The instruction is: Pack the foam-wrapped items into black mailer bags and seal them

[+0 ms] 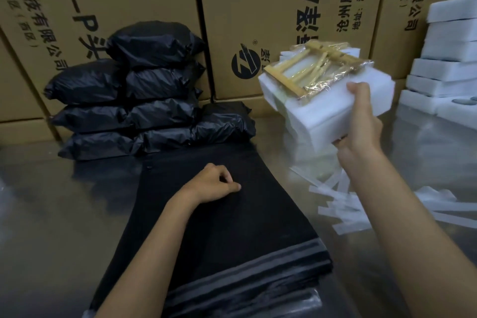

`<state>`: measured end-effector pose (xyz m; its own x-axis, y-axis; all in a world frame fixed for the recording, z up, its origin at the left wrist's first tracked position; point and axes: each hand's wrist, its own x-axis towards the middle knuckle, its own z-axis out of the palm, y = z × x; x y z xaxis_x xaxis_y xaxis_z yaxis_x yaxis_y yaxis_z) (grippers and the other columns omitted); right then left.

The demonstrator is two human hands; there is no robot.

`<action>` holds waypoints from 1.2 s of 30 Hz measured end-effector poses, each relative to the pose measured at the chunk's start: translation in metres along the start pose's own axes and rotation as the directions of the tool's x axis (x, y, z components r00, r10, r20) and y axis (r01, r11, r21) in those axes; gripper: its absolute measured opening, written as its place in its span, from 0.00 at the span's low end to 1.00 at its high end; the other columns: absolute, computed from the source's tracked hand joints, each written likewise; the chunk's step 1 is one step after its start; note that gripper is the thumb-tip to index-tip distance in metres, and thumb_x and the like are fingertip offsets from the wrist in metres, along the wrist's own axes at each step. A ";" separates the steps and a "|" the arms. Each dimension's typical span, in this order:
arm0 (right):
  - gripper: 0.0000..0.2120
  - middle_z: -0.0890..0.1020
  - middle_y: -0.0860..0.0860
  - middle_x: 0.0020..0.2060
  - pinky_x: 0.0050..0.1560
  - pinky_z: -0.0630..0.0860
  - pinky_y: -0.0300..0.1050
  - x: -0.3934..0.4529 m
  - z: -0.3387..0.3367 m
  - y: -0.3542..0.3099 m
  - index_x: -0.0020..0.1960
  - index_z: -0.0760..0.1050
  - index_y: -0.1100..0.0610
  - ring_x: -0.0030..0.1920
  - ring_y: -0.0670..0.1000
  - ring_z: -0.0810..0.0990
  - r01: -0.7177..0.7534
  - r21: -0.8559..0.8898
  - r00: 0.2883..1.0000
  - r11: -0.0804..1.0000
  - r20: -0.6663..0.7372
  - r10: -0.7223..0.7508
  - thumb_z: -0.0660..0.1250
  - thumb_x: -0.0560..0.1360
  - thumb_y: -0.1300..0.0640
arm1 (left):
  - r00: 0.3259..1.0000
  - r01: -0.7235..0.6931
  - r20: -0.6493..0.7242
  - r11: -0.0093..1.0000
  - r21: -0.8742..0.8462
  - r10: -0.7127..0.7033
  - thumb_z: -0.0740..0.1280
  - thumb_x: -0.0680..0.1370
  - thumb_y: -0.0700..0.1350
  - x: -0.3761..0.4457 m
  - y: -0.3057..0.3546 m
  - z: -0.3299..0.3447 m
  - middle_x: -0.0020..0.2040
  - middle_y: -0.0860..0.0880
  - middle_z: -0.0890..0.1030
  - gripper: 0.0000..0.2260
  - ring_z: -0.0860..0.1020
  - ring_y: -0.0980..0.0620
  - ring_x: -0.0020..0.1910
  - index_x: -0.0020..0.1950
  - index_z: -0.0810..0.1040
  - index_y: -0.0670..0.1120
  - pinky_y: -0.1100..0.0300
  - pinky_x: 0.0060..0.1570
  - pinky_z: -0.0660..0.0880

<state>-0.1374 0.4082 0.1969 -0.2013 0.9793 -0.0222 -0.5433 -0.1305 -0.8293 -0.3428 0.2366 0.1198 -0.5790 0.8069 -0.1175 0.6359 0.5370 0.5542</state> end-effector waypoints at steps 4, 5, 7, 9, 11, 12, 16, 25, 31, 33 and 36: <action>0.23 0.87 0.49 0.52 0.52 0.83 0.52 -0.030 -0.015 0.007 0.64 0.77 0.49 0.52 0.52 0.86 -0.152 0.068 0.976 0.986 0.165 0.139 0.73 0.70 0.44 | 0.990 -0.076 0.122 0.997 0.011 0.074 0.73 0.74 0.56 -0.035 -0.008 -0.005 0.65 0.58 0.68 0.09 0.68 0.56 0.66 0.49 0.80 0.54 0.58 0.62 0.65; 0.23 0.87 0.50 0.53 0.53 0.83 0.53 -0.038 -0.019 0.008 0.65 0.77 0.49 0.53 0.53 0.86 -0.175 0.067 0.970 0.982 0.182 0.161 0.72 0.72 0.44 | 0.985 -0.078 0.156 0.997 0.009 0.075 0.74 0.73 0.57 -0.045 -0.010 -0.006 0.66 0.59 0.67 0.11 0.67 0.56 0.68 0.50 0.80 0.54 0.57 0.65 0.64; 0.21 0.87 0.50 0.52 0.53 0.83 0.54 -0.053 -0.029 0.013 0.64 0.77 0.49 0.53 0.53 0.86 -0.218 0.055 0.958 0.974 0.204 0.202 0.71 0.73 0.44 | 0.973 -0.065 0.222 0.998 0.001 0.063 0.76 0.70 0.60 -0.067 -0.013 -0.009 0.68 0.62 0.63 0.15 0.63 0.58 0.69 0.52 0.79 0.57 0.56 0.68 0.62; 0.20 0.87 0.50 0.51 0.54 0.82 0.56 -0.068 -0.041 0.021 0.63 0.78 0.48 0.52 0.54 0.86 -0.267 0.059 0.947 0.962 0.203 0.251 0.70 0.73 0.42 | 0.956 -0.036 0.293 0.999 0.005 0.033 0.77 0.65 0.65 -0.088 -0.016 -0.013 0.67 0.65 0.61 0.22 0.61 0.59 0.68 0.54 0.76 0.61 0.59 0.65 0.61; 0.21 0.87 0.50 0.53 0.54 0.82 0.57 -0.084 -0.053 0.028 0.63 0.78 0.48 0.53 0.55 0.86 -0.323 0.094 0.934 0.942 0.190 0.301 0.69 0.73 0.41 | 0.940 -0.015 0.340 1.000 0.023 0.006 0.77 0.61 0.68 -0.108 -0.022 -0.014 0.66 0.66 0.60 0.28 0.62 0.59 0.66 0.57 0.73 0.64 0.60 0.63 0.61; 0.22 0.87 0.50 0.54 0.53 0.82 0.57 -0.091 -0.059 0.030 0.64 0.79 0.48 0.54 0.55 0.86 -0.342 0.117 0.930 0.932 0.185 0.318 0.68 0.73 0.41 | 0.943 -0.025 0.331 1.000 0.019 0.018 0.78 0.61 0.67 -0.116 -0.026 -0.013 0.65 0.66 0.60 0.29 0.62 0.60 0.66 0.57 0.72 0.65 0.61 0.62 0.61; 0.22 0.86 0.49 0.54 0.54 0.82 0.53 -0.113 -0.075 0.035 0.64 0.80 0.48 0.55 0.53 0.85 -0.378 0.151 0.918 0.913 0.188 0.349 0.67 0.73 0.41 | 0.985 -0.147 0.082 0.985 -0.089 0.154 0.77 0.70 0.58 -0.133 -0.042 0.001 0.57 0.69 0.68 0.16 0.67 0.64 0.60 0.52 0.77 0.57 0.72 0.53 0.62; 0.28 0.81 0.54 0.64 0.64 0.74 0.54 -0.133 -0.096 0.035 0.70 0.76 0.52 0.64 0.58 0.80 -0.395 0.098 0.881 0.914 0.325 0.345 0.66 0.74 0.41 | 0.922 -0.287 -0.212 0.940 0.183 0.323 0.66 0.80 0.49 -0.143 -0.028 0.014 0.47 0.58 0.77 0.05 0.75 0.58 0.47 0.46 0.78 0.51 0.56 0.49 0.73; 0.21 0.85 0.56 0.55 0.45 0.83 0.49 -0.135 -0.100 0.030 0.59 0.84 0.53 0.48 0.56 0.86 -0.439 0.005 0.781 0.898 0.497 0.379 0.67 0.73 0.41 | 0.851 -0.206 -0.444 0.956 0.209 0.281 0.64 0.77 0.42 -0.149 -0.021 0.020 0.28 0.58 0.70 0.16 0.66 0.57 0.26 0.32 0.65 0.54 0.59 0.27 0.60; 0.21 0.85 0.57 0.55 0.44 0.83 0.49 -0.134 -0.101 0.028 0.58 0.85 0.53 0.49 0.57 0.86 -0.419 -0.042 0.770 0.907 0.513 0.380 0.69 0.71 0.43 | 0.860 -0.229 -0.454 0.971 0.063 0.233 0.64 0.73 0.34 -0.154 -0.020 0.019 0.22 0.52 0.63 0.20 0.60 0.54 0.23 0.27 0.62 0.51 0.59 0.26 0.56; 0.18 0.86 0.57 0.49 0.40 0.82 0.47 -0.131 -0.103 0.027 0.50 0.87 0.55 0.45 0.56 0.87 -0.414 -0.112 0.762 0.903 0.500 0.411 0.71 0.67 0.44 | 0.877 -0.324 -0.407 0.940 -0.110 0.255 0.64 0.72 0.37 -0.165 -0.013 0.013 0.34 0.50 0.68 0.14 0.62 0.51 0.25 0.40 0.65 0.56 0.59 0.26 0.55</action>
<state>-0.0417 0.2925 0.1201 -0.7844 0.6152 -0.0790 -0.3160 -0.5060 -0.8025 -0.2483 0.0999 0.1212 -0.5534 0.7446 0.3732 0.7289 0.2161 0.6497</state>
